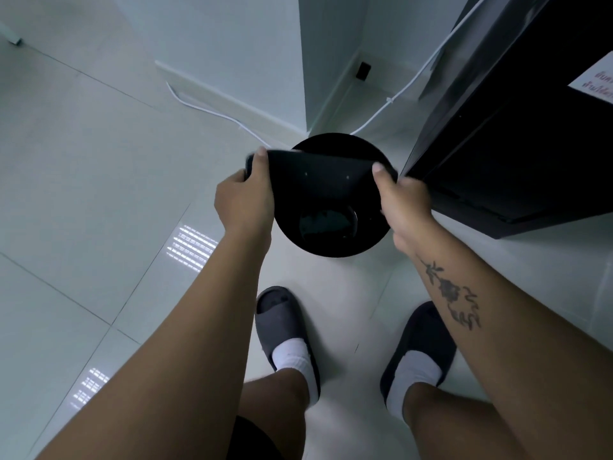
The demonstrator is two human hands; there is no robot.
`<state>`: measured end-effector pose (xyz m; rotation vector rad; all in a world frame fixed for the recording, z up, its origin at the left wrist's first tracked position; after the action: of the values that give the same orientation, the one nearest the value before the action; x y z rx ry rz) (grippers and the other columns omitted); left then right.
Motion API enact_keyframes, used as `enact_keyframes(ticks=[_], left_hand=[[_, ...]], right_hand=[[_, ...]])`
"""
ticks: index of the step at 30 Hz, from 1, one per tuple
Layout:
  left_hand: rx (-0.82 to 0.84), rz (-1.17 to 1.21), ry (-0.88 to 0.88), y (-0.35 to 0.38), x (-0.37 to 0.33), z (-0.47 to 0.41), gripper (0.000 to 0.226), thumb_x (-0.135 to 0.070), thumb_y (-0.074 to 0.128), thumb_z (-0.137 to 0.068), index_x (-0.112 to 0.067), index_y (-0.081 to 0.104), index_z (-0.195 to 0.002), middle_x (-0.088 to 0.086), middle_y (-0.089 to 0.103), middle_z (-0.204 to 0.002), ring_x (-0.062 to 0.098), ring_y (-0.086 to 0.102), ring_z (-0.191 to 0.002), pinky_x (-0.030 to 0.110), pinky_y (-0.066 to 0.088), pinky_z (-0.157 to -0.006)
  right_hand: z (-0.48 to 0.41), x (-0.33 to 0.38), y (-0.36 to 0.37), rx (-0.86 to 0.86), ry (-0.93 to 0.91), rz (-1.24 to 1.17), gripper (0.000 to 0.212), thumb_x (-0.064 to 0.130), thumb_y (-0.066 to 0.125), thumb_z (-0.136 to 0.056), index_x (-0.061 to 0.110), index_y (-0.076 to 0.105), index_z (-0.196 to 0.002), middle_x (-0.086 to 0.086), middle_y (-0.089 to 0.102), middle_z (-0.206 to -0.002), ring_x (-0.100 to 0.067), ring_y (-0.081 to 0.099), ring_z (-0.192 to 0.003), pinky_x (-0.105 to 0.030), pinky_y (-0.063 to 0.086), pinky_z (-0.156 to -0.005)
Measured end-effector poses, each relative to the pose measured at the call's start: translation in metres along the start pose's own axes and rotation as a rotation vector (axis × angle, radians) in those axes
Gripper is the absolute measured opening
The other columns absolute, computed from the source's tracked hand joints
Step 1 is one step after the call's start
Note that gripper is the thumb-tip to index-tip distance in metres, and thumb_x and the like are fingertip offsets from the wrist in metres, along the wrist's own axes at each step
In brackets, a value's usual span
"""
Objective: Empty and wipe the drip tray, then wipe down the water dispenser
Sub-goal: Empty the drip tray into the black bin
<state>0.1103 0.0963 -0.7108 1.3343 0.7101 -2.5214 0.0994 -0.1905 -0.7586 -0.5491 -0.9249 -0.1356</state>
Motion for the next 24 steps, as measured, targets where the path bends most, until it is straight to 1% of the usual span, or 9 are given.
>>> enact_keyframes(ticks=[2, 5, 8, 10, 13, 17, 20, 22, 24], left_hand=[[-0.007, 0.014, 0.006, 0.002, -0.005, 0.001, 0.053, -0.064, 0.06, -0.083, -0.011, 0.053, -0.077, 0.005, 0.044, -0.077, 0.016, 0.041, -0.067, 0.029, 0.035, -0.058], [0.0, -0.011, 0.02, 0.006, -0.004, 0.004, 0.052, -0.066, 0.057, -0.084, -0.014, 0.051, -0.075, 0.003, 0.045, -0.076, 0.014, 0.042, -0.067, 0.029, 0.035, -0.06], [-0.021, 0.024, 0.027, 0.005, -0.006, 0.002, 0.067, -0.07, 0.053, -0.083, -0.003, 0.059, -0.079, 0.003, 0.045, -0.076, 0.015, 0.04, -0.065, 0.029, 0.035, -0.058], [-0.032, 0.046, -0.042, 0.003, -0.001, 0.003, 0.065, -0.071, 0.051, -0.084, -0.007, 0.057, -0.073, -0.001, 0.047, -0.071, 0.016, 0.042, -0.062, 0.028, 0.037, -0.056], [-0.05, 0.084, -0.118, -0.005, 0.01, 0.001, 0.052, -0.067, 0.053, -0.087, -0.024, 0.054, -0.059, -0.008, 0.056, -0.072, 0.014, 0.054, -0.064, 0.024, 0.04, -0.055], [-0.03, 0.08, -0.228, -0.012, 0.022, -0.005, 0.043, -0.068, 0.052, -0.088, -0.027, 0.054, -0.075, -0.007, 0.057, -0.087, 0.017, 0.06, -0.078, 0.027, 0.047, -0.06], [0.031, 0.055, -0.266, -0.009, 0.028, -0.01, 0.037, -0.057, 0.048, -0.093, -0.021, 0.055, -0.088, -0.001, 0.054, -0.093, 0.021, 0.058, -0.08, 0.032, 0.053, -0.076], [0.013, 0.048, -0.306, -0.011, 0.034, -0.011, 0.028, -0.042, 0.046, -0.093, -0.016, 0.053, -0.102, 0.002, 0.053, -0.096, 0.025, 0.058, -0.085, 0.033, 0.048, -0.073], [-0.01, 0.038, -0.342, -0.013, 0.038, -0.01, 0.021, -0.027, 0.044, -0.091, -0.01, 0.05, -0.102, 0.005, 0.049, -0.094, 0.027, 0.052, -0.084, 0.033, 0.042, -0.071]], right_hand=[[0.003, 0.006, -0.002, -0.017, -0.03, -0.008, 0.043, 0.055, 0.058, -0.087, 0.018, 0.048, -0.066, 0.005, 0.053, -0.068, -0.011, 0.052, -0.061, -0.025, 0.04, -0.05], [0.007, -0.011, 0.001, 0.021, 0.062, -0.017, 0.04, 0.053, 0.056, -0.09, 0.016, 0.054, -0.076, 0.001, 0.059, -0.082, -0.015, 0.058, -0.073, -0.028, 0.048, -0.061], [0.007, 0.001, -0.002, -0.006, 0.023, -0.046, 0.047, 0.061, 0.052, -0.088, 0.016, 0.051, -0.072, 0.002, 0.057, -0.077, -0.015, 0.057, -0.069, -0.028, 0.045, -0.056], [0.006, -0.001, 0.0, 0.003, 0.085, -0.131, 0.052, 0.065, 0.049, -0.087, 0.015, 0.061, -0.082, -0.007, 0.069, -0.097, -0.023, 0.067, -0.089, -0.039, 0.057, -0.076], [0.01, -0.015, 0.003, 0.009, 0.201, -0.23, 0.052, 0.064, 0.05, -0.088, 0.013, 0.059, -0.094, -0.012, 0.063, -0.119, -0.027, 0.062, -0.108, -0.049, 0.052, -0.094], [0.009, -0.019, 0.005, -0.001, 0.217, -0.3, 0.038, 0.062, 0.052, -0.088, 0.025, 0.056, -0.079, -0.004, 0.064, -0.107, -0.021, 0.063, -0.096, -0.043, 0.053, -0.092], [0.009, -0.027, 0.006, -0.018, 0.236, -0.337, 0.043, 0.055, 0.057, -0.088, 0.013, 0.059, -0.095, -0.009, 0.065, -0.107, -0.026, 0.064, -0.099, -0.047, 0.054, -0.092], [0.009, -0.029, 0.009, -0.017, 0.24, -0.372, 0.046, 0.047, 0.061, -0.088, 0.004, 0.058, -0.105, -0.014, 0.065, -0.112, -0.03, 0.065, -0.103, -0.049, 0.054, -0.093], [0.008, -0.029, 0.011, -0.012, 0.23, -0.375, 0.038, 0.037, 0.065, -0.087, 0.004, 0.06, -0.104, -0.015, 0.066, -0.11, -0.031, 0.065, -0.103, -0.049, 0.054, -0.092]])
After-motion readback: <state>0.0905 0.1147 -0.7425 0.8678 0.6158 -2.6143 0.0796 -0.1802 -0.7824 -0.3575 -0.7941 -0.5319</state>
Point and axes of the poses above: each hand's wrist, its own z-axis away from the middle knuckle, its own y-axis out of the palm, x = y × z, the point moved 9 cm from there along -z, towards the middle knuckle
